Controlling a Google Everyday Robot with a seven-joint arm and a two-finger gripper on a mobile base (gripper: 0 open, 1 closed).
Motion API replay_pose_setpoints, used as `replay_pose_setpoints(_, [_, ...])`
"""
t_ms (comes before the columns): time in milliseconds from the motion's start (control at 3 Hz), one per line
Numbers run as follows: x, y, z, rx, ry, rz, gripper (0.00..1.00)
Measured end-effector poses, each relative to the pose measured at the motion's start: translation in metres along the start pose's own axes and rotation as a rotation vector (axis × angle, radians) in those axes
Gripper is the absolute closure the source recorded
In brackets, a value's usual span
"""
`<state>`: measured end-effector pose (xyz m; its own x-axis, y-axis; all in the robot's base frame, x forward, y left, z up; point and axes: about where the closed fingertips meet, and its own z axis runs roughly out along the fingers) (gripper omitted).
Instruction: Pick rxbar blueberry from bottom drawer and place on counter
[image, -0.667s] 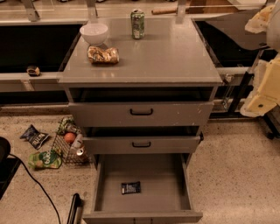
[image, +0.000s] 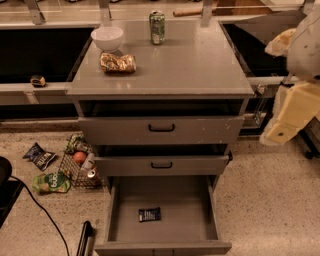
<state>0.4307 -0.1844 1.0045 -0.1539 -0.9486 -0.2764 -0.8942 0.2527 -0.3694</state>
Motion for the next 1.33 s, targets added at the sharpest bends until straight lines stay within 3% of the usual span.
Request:
replay_pose_setpoints(667, [-0.03, 0.054, 0.112, -0.172, -0.193, -0.015, 0.0])
replay_pose_setpoints(1000, [-0.055, 0.081, 0.153, -0.221, -0.317, -0.001, 0.0])
replay_pose_setpoints(1333, [-0.054, 0.081, 0.153, -0.221, -0.316, -0.002, 0.0])
